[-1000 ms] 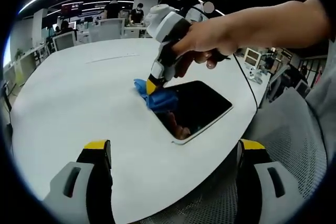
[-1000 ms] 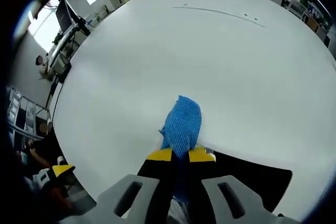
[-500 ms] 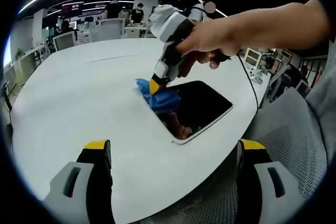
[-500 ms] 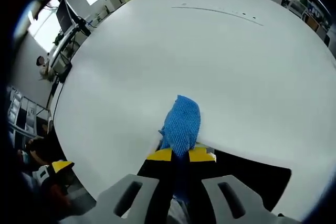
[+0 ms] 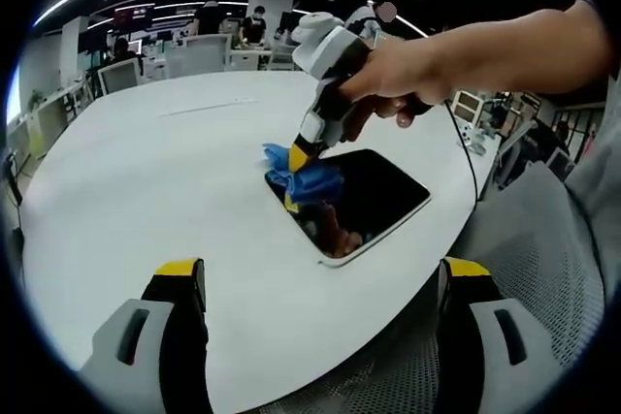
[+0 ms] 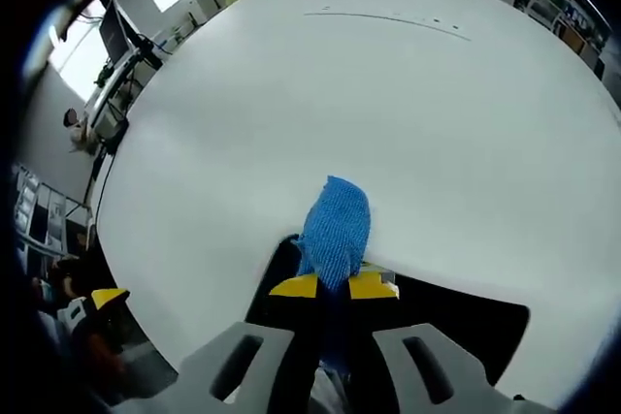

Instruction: Wipe the mirror surface with the cleaning cloth until all visible marks leave the cleaned area.

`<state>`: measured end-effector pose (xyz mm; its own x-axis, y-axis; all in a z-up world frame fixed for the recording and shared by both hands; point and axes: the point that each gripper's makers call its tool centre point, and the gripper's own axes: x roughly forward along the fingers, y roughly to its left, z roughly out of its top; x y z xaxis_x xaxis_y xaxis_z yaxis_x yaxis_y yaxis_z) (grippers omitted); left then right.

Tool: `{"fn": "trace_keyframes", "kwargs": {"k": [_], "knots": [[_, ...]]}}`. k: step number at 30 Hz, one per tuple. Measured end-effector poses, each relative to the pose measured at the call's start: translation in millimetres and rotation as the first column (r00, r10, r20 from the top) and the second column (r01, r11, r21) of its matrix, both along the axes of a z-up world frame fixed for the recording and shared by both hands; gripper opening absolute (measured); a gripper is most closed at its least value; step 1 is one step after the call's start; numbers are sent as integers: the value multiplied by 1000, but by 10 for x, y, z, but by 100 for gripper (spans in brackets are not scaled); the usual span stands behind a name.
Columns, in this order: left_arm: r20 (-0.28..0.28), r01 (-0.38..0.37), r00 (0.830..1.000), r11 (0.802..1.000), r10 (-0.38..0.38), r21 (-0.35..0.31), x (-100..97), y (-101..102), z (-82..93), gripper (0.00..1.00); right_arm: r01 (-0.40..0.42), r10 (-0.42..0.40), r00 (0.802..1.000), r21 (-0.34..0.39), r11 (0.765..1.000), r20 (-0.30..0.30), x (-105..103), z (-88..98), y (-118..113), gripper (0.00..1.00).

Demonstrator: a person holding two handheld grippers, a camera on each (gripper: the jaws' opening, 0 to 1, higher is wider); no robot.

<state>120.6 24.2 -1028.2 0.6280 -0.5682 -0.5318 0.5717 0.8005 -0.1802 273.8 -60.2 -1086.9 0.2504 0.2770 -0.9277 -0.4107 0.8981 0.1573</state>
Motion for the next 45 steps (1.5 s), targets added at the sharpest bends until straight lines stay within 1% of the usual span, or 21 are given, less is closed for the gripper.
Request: {"fn": "trace_keyframes", "kwargs": {"k": [5,9,15,19,21,25,28,33,35,37,39,45], "knots": [[-3,3,1000,1000,-3,0,-5,-4,-6,99,3,-3,1000,-5,1000,0,8,-10,-52,3],[-1,4,1000,1000,-4,3,-8,-6,1,99,11,-11,1000,-8,1000,-2,-62,40,-112,3],[-4,4,1000,1000,-4,0,-12,-11,4,99,25,-25,1000,-22,999,-3,-52,30,-221,3],[-5,4,1000,1000,-4,-1,-12,-9,0,99,29,-30,1000,-25,999,-3,-60,37,-249,3],[-4,5,1000,1000,-5,-1,-12,-10,0,99,33,-33,999,-23,999,-4,-49,27,-250,3],[-5,7,1000,1000,-7,1,-14,-15,-5,99,42,-42,999,-26,999,-4,36,-50,-242,3],[-5,6,1000,1000,-6,2,-11,-14,-5,99,41,-41,999,-33,999,4,5,-37,-237,3],[-4,3,1000,1000,-3,-2,-9,-14,-3,99,43,-43,999,-35,998,-7,-48,-44,-223,2],[-1,2,1000,1000,-2,-2,-8,-11,3,99,43,-43,999,-34,998,-4,-127,2,-223,2],[0,0,1000,1000,0,-3,-6,-8,3,99,44,-44,999,-34,998,-5,-164,8,-219,2],[1,-2,1000,1000,2,-3,-3,-6,7,99,43,-43,999,-33,999,-5,-140,-30,-211,2],[7,-7,1000,1000,7,-4,2,-1,18,99,48,-48,999,-29,998,-5,-213,-30,-204,2]]}}
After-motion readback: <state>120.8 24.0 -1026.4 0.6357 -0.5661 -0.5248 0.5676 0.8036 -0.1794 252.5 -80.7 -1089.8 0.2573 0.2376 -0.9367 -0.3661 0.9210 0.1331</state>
